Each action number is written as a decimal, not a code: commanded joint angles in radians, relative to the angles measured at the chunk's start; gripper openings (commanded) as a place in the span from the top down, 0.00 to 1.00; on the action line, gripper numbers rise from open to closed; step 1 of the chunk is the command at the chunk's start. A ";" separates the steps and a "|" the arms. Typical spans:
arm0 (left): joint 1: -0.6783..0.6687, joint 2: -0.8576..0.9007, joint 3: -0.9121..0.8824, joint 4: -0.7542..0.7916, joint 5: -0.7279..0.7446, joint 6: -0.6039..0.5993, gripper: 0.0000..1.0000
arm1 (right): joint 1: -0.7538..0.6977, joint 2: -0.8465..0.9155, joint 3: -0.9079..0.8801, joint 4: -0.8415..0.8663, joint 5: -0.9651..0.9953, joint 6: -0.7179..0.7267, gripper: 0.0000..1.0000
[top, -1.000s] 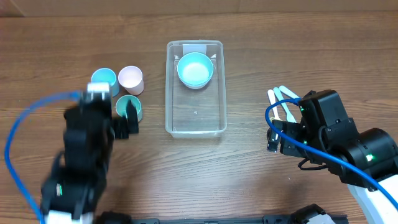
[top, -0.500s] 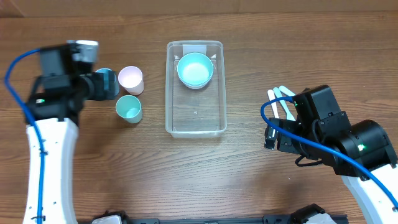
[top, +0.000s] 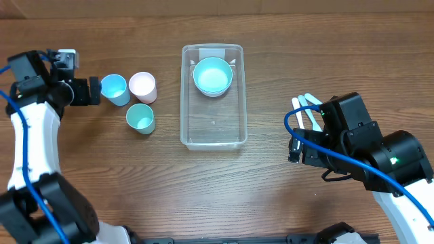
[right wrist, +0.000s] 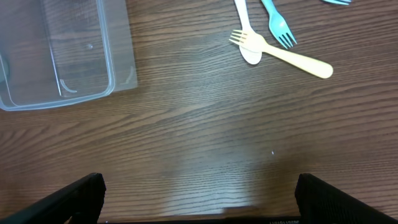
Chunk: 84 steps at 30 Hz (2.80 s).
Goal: Pack container
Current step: 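Reach the left gripper to the light blue cup and grasp it, then place the light blue cup upright in the container and release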
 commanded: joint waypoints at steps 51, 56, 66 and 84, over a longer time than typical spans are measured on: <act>-0.924 0.397 0.761 -0.644 -0.250 -0.011 0.96 | 0.004 0.001 0.002 0.003 0.002 -0.007 0.00; -0.921 0.446 0.760 -0.708 -0.335 -0.097 0.96 | 0.004 0.001 0.002 0.002 0.002 -0.007 0.00; -0.862 0.452 0.673 -0.751 -0.312 -0.159 0.96 | 0.004 0.001 0.002 0.002 0.002 -0.007 0.00; -0.858 0.452 0.557 -0.632 -0.323 -0.195 0.76 | 0.004 0.001 0.002 0.002 0.002 -0.007 0.00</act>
